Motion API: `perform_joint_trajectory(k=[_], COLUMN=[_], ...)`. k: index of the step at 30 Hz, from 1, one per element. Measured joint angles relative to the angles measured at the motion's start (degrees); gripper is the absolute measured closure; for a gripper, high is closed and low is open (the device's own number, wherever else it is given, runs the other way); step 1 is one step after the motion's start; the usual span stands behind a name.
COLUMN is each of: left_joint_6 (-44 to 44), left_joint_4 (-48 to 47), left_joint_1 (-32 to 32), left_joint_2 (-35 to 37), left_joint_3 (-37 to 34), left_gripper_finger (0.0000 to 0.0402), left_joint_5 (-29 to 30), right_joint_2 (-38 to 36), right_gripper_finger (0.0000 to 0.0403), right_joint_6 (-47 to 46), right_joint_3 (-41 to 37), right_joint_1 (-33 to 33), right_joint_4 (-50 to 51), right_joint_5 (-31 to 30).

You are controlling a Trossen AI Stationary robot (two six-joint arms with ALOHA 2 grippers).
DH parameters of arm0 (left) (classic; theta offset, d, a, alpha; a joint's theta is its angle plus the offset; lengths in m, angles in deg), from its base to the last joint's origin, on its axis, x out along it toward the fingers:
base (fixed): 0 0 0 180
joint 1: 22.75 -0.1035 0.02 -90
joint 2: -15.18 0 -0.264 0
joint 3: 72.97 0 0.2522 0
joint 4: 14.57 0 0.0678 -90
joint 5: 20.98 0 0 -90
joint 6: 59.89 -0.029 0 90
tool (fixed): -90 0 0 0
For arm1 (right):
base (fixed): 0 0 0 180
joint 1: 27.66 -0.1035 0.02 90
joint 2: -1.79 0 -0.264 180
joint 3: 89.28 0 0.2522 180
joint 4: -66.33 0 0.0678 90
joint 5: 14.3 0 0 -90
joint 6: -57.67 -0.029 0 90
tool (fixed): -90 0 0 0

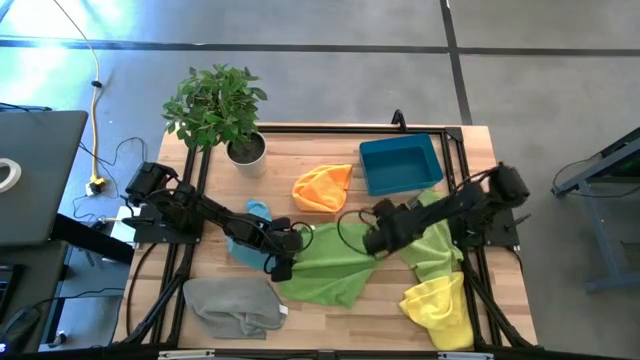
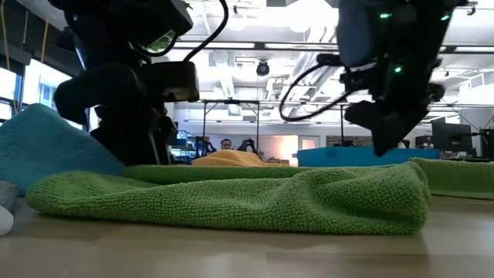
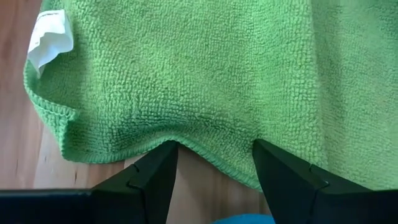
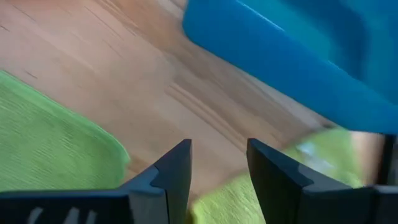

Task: Fold microfiber towels
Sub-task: Fold the green microfiber cloth

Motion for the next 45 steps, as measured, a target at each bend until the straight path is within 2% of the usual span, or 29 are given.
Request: perform_joint_trajectory(k=[6, 12, 15, 23, 35, 39, 45], left_joint_6=[-0.1, -0.2, -0.2, -1.7, -3.2, -3.7, -3.2], left_joint_4=[0.0, -0.2, -0.2, -0.6, -0.7, -0.7, -0.6], left_joint_1=[-1.5, -3.2, -3.7, -4.5, -5.9, -6.4, -7.2], left_joint_2=[0.0, 0.1, 0.1, 0.1, 0.1, 0.1, 0.1], left_joint_3=[0.0, 0.1, 0.1, 0.1, 0.1, 0.1, 0.1], left_gripper_finger=[0.0199, 0.0199, 0.0199, 0.0199, 0.0199, 0.0199, 0.0199], left_joint_5=[-0.7, -0.6, -0.5, -0.7, -0.6, -0.4, -0.1], right_joint_2=[-9.0, -14.5, -14.7, -14.6, -14.6, -14.6, -14.6], right_gripper_finger=[0.0253, 0.0253, 0.0251, 0.0224, 0.0224, 0.0246, 0.0319], right_joint_6=[13.3, 18.1, 18.9, 20.3, 19.5, 19.5, 19.5], right_joint_3=[-10.0, -18.5, -21.1, -21.9, -21.9, -21.9, -21.9], right_joint_1=[7.5, 12.7, 13.2, 13.2, 12.0, 11.2, 10.8], right_joint_4=[-18.3, -33.7, -39.1, -40.6, -40.4, -40.4, -40.4], right_joint_5=[7.2, 20.4, 23.6, 26.6, 30.4, 29.1, 28.9])
